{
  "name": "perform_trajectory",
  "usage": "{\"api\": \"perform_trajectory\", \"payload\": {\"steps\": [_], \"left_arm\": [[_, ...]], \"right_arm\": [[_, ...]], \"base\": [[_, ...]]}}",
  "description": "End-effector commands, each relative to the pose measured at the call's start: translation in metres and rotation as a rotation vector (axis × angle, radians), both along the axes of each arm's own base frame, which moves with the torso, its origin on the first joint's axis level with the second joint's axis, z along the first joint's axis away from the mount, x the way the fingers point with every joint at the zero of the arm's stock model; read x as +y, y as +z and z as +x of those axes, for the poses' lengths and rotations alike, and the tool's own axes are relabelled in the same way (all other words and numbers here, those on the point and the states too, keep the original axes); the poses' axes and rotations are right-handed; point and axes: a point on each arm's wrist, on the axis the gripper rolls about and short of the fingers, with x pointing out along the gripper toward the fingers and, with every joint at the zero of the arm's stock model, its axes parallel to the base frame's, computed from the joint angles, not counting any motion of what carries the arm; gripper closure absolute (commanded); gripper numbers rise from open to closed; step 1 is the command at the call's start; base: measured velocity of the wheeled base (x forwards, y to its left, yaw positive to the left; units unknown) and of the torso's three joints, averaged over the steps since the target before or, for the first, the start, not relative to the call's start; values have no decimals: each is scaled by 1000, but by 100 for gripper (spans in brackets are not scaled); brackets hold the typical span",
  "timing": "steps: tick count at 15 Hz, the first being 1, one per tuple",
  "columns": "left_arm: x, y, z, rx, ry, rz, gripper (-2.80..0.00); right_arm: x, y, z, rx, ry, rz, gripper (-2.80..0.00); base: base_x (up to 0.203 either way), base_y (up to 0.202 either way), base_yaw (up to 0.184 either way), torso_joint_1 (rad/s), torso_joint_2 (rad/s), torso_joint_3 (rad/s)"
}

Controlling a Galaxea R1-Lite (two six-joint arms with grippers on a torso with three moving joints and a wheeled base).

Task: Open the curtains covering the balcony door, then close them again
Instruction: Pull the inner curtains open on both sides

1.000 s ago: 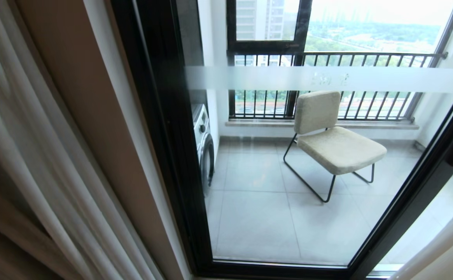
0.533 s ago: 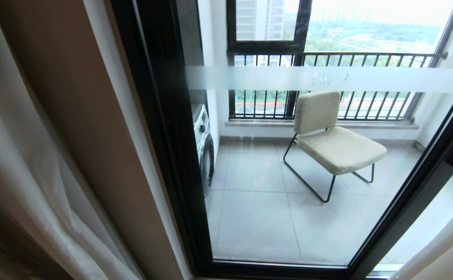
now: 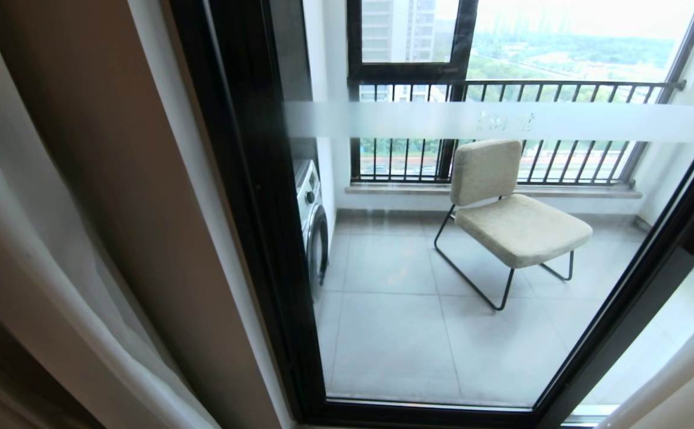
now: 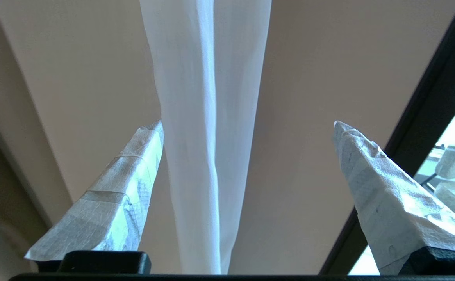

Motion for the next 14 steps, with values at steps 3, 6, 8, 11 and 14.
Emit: {"api": "perform_trajectory", "payload": {"steps": [3,6,8,11,14], "left_arm": [[-16,-8,-33,-21,-3,9,-280],[-21,-13,-45,-24,-10,11,-280],[-22,-13,-46,-26,-11,12,-280],[-23,-14,-47,-26,-13,12,0],[-23,-14,-48,-27,-13,13,0]], "right_arm": [[0,0,0,-1,1,-1,0],[0,0,0,-1,1,-1,0],[0,0,0,-1,1,-1,0],[0,0,0,-1,1,-1,0],[0,0,0,-1,1,-1,0]], "base": [[0,0,0,0,0,0],[0,0,0,0,0,0],[0,0,0,0,0,0],[0,0,0,0,0,0],[0,0,0,0,0,0]]}}
